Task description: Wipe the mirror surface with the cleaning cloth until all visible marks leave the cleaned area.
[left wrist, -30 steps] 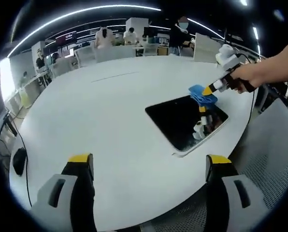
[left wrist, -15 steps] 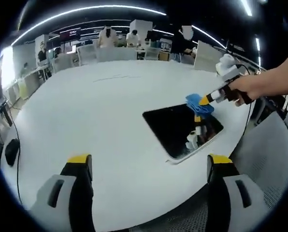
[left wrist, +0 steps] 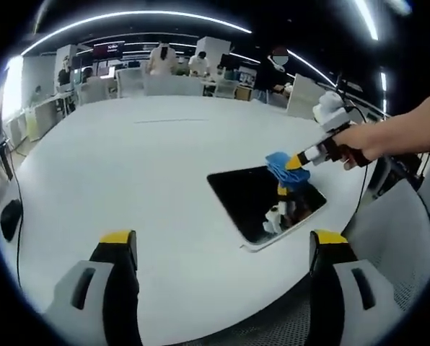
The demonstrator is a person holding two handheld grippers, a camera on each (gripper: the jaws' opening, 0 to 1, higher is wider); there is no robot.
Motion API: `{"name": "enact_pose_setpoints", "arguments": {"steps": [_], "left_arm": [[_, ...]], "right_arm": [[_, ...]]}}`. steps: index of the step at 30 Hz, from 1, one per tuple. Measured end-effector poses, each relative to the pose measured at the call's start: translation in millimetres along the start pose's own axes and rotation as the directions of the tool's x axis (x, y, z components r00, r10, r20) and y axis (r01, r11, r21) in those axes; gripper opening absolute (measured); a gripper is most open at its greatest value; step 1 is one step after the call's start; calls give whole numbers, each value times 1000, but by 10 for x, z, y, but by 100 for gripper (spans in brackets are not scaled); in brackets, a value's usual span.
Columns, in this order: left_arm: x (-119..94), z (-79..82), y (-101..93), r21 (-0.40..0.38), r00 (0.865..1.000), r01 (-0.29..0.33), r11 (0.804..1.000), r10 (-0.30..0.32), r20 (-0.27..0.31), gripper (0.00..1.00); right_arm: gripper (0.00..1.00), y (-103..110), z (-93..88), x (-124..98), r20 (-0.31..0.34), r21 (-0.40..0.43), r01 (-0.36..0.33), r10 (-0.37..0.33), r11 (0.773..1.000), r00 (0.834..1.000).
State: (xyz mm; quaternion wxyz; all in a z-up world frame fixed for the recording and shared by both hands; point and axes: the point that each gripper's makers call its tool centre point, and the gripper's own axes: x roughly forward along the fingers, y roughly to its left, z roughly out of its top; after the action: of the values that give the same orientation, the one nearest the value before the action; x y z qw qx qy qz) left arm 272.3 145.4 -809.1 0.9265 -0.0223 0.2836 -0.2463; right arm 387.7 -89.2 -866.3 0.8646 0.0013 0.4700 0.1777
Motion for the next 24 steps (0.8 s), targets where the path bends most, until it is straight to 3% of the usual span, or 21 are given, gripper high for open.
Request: {"name": "enact_pose_setpoints", "arguments": {"steps": [24], "left_arm": [[25, -44, 2, 35, 1000, 7, 999, -6, -26, 98]], "right_arm": [[1, 454, 157, 194, -21, -29, -36, 36, 999, 999]]}}
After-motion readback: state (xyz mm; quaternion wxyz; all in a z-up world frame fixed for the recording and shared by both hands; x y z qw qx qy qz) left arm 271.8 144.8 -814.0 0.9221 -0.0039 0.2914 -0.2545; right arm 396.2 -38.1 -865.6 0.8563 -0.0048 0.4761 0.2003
